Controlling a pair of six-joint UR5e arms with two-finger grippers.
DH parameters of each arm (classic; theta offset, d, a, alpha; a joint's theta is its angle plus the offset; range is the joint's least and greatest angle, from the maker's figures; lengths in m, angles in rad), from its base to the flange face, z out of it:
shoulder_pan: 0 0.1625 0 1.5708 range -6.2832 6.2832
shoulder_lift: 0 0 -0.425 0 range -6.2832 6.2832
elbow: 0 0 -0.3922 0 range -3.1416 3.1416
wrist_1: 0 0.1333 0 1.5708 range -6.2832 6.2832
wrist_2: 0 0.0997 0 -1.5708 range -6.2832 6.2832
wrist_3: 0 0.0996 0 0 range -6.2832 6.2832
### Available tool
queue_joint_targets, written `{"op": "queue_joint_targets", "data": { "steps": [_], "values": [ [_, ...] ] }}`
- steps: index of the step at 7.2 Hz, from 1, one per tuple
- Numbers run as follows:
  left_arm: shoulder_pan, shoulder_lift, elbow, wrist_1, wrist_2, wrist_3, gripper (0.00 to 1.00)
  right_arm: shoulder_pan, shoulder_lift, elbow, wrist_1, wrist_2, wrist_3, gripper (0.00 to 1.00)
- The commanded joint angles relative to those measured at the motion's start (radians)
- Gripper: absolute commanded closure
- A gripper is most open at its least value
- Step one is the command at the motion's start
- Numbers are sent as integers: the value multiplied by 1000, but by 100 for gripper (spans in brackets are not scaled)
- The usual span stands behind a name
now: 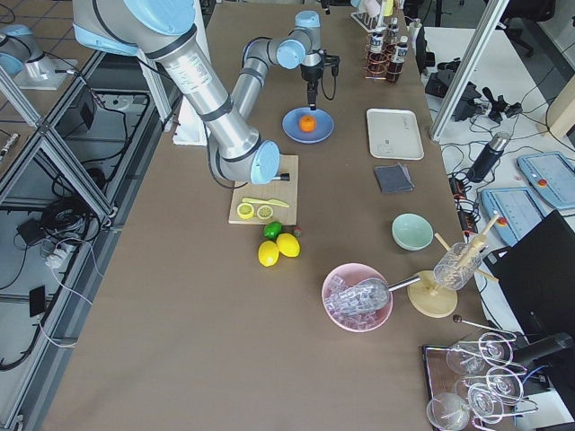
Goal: Pick orange to plate
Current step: 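Lower the orange onto the plate, open the right gripper and withdraw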
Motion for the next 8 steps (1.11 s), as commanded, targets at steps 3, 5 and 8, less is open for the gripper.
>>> {"op": "queue_joint_targets", "data": {
  "steps": [3,5,8],
  "values": [
    [-301,-38,-27,434,-41,512,2,415,-366,108,-44,211,-520,0],
    [-322,-33,-39,471,-87,523,2,650,-489,58,-43,372,-837,0],
    [-301,-33,-35,461,-196,430,2,858,-607,-42,1,407,-1092,0]
  ]
}}
